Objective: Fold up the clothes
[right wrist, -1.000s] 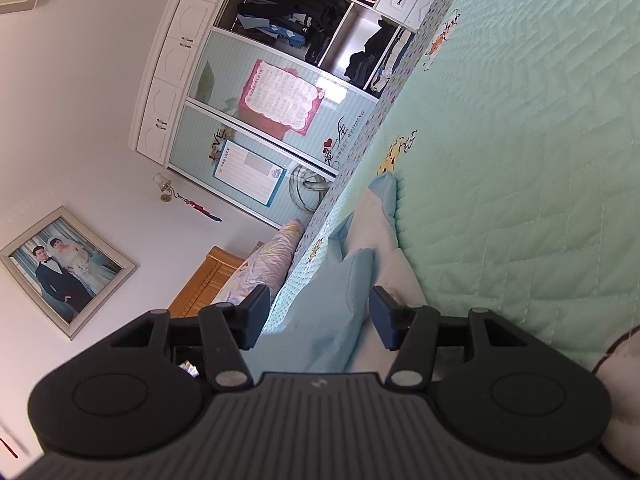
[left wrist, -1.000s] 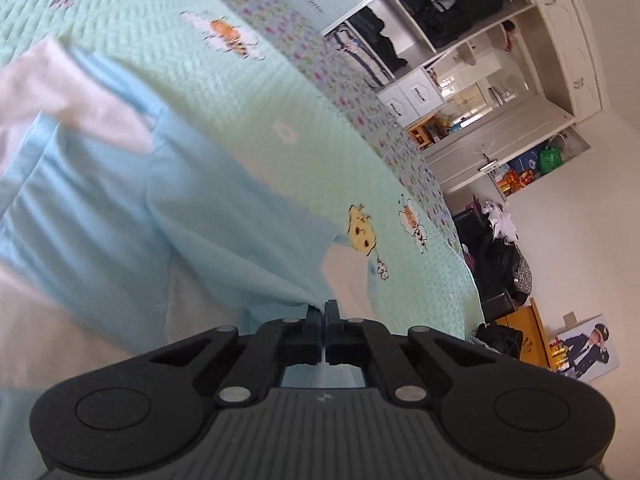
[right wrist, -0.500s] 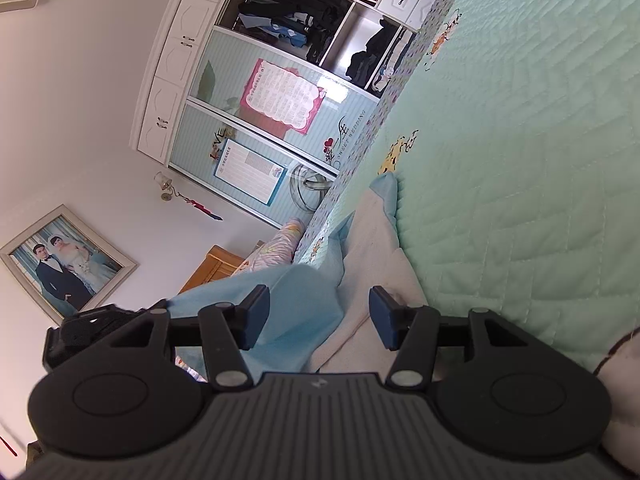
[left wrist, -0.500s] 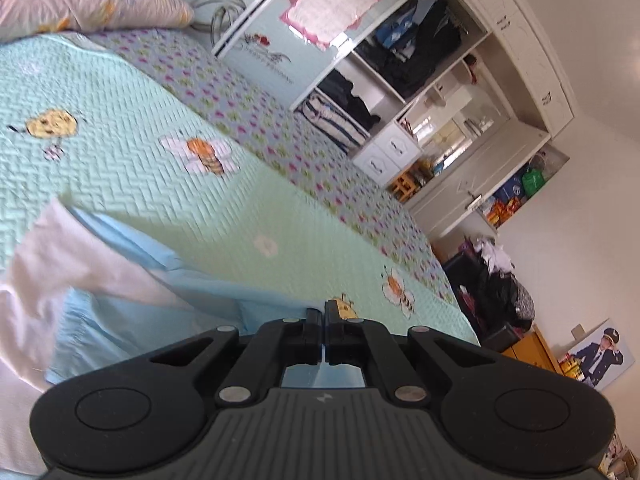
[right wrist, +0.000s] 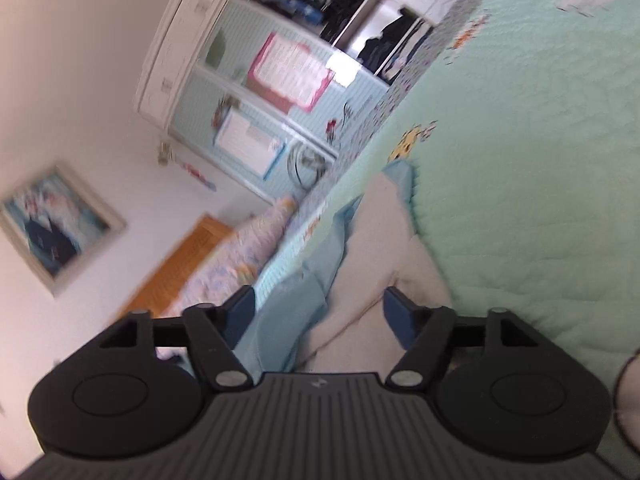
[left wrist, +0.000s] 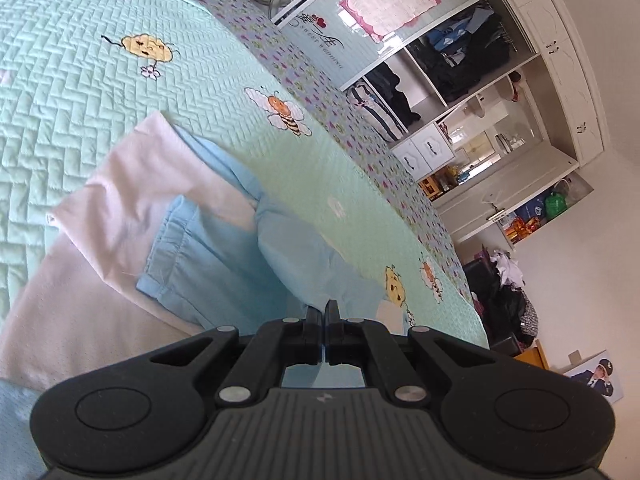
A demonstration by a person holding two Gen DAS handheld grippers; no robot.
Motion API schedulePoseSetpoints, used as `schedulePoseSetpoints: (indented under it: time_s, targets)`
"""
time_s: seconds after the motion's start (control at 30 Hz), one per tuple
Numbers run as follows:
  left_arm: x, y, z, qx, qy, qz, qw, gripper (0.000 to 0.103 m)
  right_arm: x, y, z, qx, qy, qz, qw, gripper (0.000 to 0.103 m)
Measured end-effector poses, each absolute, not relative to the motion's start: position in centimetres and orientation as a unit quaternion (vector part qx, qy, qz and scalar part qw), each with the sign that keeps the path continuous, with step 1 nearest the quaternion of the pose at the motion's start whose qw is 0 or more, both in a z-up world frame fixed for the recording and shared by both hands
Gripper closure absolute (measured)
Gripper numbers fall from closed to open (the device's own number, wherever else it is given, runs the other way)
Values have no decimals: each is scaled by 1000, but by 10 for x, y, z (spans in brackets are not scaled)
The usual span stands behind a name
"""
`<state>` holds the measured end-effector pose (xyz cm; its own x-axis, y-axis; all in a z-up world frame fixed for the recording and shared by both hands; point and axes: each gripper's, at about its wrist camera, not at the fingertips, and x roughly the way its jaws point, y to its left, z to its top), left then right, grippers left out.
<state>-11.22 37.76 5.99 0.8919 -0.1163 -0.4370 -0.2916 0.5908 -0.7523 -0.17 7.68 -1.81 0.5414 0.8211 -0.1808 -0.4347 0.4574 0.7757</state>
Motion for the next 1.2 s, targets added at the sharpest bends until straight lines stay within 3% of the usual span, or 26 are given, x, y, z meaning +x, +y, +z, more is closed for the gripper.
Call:
schedulePoseSetpoints:
  time_s: [0.07, 0.33, 0.53, 0.67, 0.77, 0.87, 0.93, 1.0, 1.2]
  targets:
    - [-112, 378, 61, -449, 225, 42, 864, 103, -7, 95, -5, 293, 298, 399, 816, 16]
    - [-106, 388, 61, -461, 218, 15, 860, 103, 4, 162, 32, 179, 324, 428, 824, 15]
    - [-98, 393, 66, -459, 222, -7, 860, 103, 28, 177, 31, 220, 363, 430, 796, 16]
    - [-95, 393, 67, -457, 223, -16, 861, 103, 29, 192, 31, 185, 373, 425, 804, 16]
    - [-93, 395, 66, -459, 226, -19, 859, 103, 27, 199, 33, 166, 364, 426, 812, 29]
    - [-91, 398, 65, -461, 228, -21, 857, 103, 27, 208, 36, 130, 374, 422, 815, 55]
    - [-89, 399, 64, -463, 230, -22, 856, 103, 28, 209, 37, 129, 374, 423, 815, 80]
    - [-88, 401, 64, -465, 232, -24, 854, 103, 33, 207, 38, 147, 377, 426, 809, 98]
    - [-82, 405, 64, -467, 236, -30, 851, 102, 60, 192, 32, 301, 412, 432, 743, 98]
